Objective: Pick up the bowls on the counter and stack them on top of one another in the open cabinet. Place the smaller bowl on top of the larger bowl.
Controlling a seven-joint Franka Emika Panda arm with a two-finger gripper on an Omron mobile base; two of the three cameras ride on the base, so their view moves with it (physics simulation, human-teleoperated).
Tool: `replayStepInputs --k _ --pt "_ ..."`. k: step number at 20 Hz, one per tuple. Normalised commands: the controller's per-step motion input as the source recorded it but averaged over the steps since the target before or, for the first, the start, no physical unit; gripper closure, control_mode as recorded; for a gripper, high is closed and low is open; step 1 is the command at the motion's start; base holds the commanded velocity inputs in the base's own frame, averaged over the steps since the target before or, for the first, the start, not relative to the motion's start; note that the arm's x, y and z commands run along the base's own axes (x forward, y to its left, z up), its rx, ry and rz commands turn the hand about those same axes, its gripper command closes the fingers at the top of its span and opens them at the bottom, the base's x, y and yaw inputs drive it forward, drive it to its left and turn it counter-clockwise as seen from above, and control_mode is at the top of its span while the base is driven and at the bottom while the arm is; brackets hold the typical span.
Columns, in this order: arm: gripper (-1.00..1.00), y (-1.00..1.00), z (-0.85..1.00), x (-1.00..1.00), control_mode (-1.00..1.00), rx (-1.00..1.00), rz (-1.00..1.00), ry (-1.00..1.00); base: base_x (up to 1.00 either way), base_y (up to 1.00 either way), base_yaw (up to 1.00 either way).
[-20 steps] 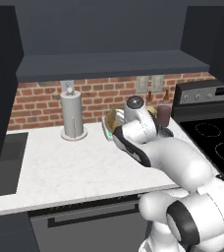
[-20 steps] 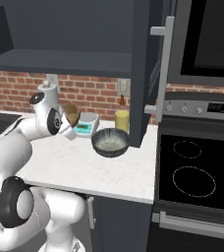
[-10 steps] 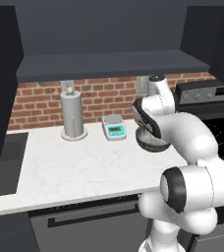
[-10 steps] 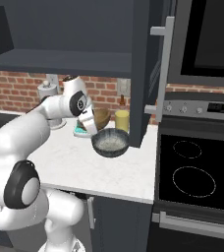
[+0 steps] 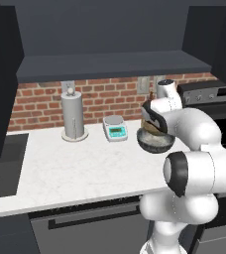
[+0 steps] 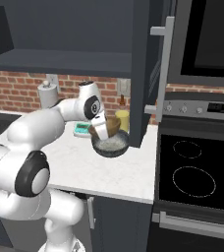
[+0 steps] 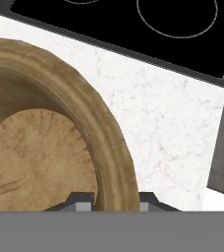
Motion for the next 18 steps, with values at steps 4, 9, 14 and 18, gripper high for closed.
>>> replayStepInputs --k 4,9,14,18 --pt "1.00 0.00 -0.45 0.00 -1.00 0.00 0.00 0.00 0.00 0.00 0.00" --pt "1.00 0.00 -0.21 0.09 -1.00 0.00 0.00 0.00 0.00 0.00 0.00" --pt "1.00 0.00 -0.09 0.17 -1.00 0.00 0.00 0.00 0.00 0.00 0.00" --pt "-1.00 -0.04 -0.06 0.22 -1.00 0.02 0.00 0.00 0.00 0.00 0.00"
